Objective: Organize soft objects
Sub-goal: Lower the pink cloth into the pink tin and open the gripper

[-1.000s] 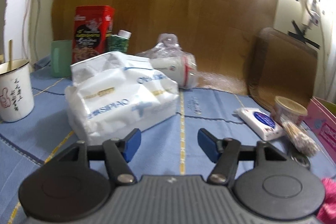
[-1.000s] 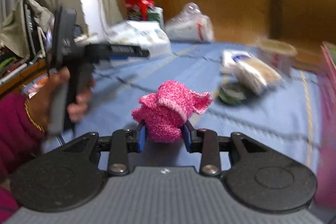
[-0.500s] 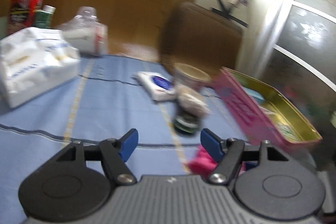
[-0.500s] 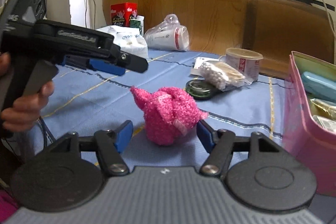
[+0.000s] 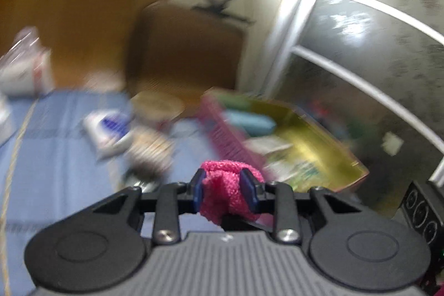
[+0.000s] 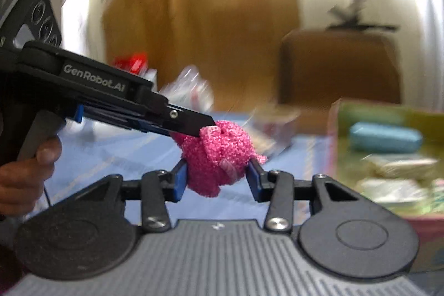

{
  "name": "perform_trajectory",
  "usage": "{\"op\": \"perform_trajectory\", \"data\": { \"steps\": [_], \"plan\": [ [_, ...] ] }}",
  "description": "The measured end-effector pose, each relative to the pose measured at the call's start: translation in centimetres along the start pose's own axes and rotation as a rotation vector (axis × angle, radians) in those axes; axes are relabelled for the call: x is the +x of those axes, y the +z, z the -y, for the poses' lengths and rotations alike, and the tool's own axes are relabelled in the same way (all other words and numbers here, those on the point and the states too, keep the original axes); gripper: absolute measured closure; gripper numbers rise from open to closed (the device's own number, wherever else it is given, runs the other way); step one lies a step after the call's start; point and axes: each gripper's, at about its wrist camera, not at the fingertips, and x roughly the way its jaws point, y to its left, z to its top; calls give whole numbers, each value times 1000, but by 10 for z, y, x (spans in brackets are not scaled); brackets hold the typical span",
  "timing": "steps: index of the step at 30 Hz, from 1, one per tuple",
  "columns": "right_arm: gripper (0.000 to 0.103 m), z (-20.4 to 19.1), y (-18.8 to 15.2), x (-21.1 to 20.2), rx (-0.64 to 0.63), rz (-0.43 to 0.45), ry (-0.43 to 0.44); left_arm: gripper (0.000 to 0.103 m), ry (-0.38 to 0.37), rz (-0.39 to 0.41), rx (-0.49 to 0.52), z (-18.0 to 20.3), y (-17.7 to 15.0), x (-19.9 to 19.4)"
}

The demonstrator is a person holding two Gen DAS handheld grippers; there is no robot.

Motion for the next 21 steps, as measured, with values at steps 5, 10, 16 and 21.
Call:
{"op": "perform_trajectory", "data": {
  "steps": [5,10,16,21],
  "plan": [
    [55,37,6,-22,16,48,-170,75,-91,-29,65,44,18,54],
    [52,78,-2,-33,67,-10,-297,72,-117,-104,93,74,18,109],
    [37,104,-13,-41,76,-2,-477,68,-43,-144,111,83,8,134],
    [38,104,-11,-49,114,77,-462,66,-5,-77,113,61,9,101]
  ]
}}
